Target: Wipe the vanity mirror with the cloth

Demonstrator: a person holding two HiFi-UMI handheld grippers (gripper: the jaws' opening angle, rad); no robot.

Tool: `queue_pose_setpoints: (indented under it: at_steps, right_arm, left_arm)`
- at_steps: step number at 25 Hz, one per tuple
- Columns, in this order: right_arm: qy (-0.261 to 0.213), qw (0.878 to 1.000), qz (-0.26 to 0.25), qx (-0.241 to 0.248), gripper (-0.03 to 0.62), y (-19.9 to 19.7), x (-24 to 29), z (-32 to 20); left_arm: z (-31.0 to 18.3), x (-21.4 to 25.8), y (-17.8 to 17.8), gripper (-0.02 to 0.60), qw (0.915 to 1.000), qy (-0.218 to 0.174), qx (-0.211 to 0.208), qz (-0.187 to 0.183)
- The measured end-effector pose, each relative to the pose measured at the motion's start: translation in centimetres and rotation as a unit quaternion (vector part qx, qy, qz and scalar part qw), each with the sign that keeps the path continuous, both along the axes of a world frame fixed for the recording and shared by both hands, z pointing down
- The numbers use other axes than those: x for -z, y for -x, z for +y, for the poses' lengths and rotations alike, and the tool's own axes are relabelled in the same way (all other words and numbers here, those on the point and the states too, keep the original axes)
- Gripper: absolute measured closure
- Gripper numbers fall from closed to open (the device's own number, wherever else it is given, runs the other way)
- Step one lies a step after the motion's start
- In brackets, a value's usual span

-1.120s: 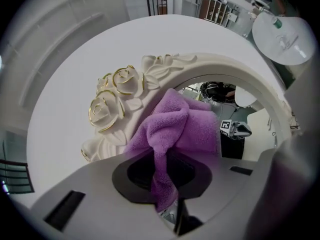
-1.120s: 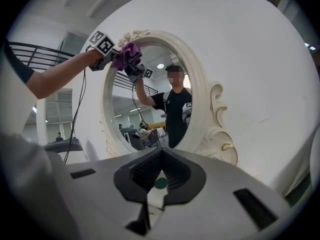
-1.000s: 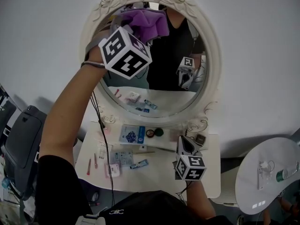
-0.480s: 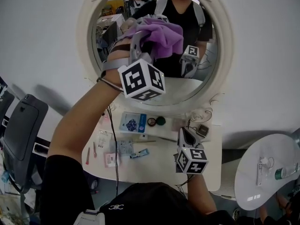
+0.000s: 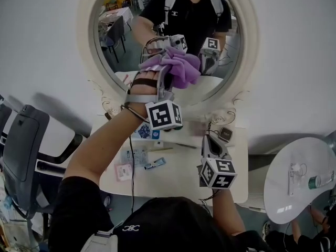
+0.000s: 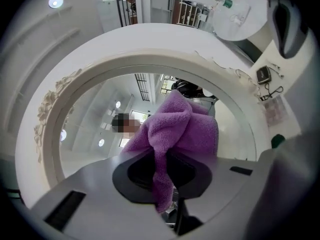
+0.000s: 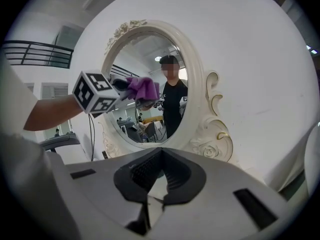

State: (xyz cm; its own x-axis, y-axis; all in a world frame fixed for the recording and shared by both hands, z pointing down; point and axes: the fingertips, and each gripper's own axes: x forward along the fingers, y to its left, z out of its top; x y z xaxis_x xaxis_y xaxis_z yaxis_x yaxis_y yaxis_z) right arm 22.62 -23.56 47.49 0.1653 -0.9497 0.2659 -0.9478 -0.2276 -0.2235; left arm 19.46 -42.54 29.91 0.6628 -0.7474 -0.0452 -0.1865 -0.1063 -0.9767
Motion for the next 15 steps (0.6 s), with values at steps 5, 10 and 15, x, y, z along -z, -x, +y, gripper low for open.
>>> queue_pose_setpoints:
  at_steps: [5, 10, 15]
  right_arm:
    - [0.003, 1.000, 0.005, -0.010, 0.585, -0.1, 0.1, 1.2]
    - [0.006, 1.000, 0.012, -0.025, 0.585, -0.6, 0.2, 2.5]
    - [0.006, 0.999, 0.017, -0.037, 0.585, -0.8, 0.5, 3.6]
  left_arm:
    - [0.1, -6.0, -0.5, 0.525, 0.9992, 0.015, -0.006, -0.038]
    - [0.2, -9.2, -0.8, 0.525, 0.9977, 0.044, -0.006, -0.052]
    - [0.2, -13.9, -0.9, 0.525, 0.9957, 0.051, -0.013, -0.076]
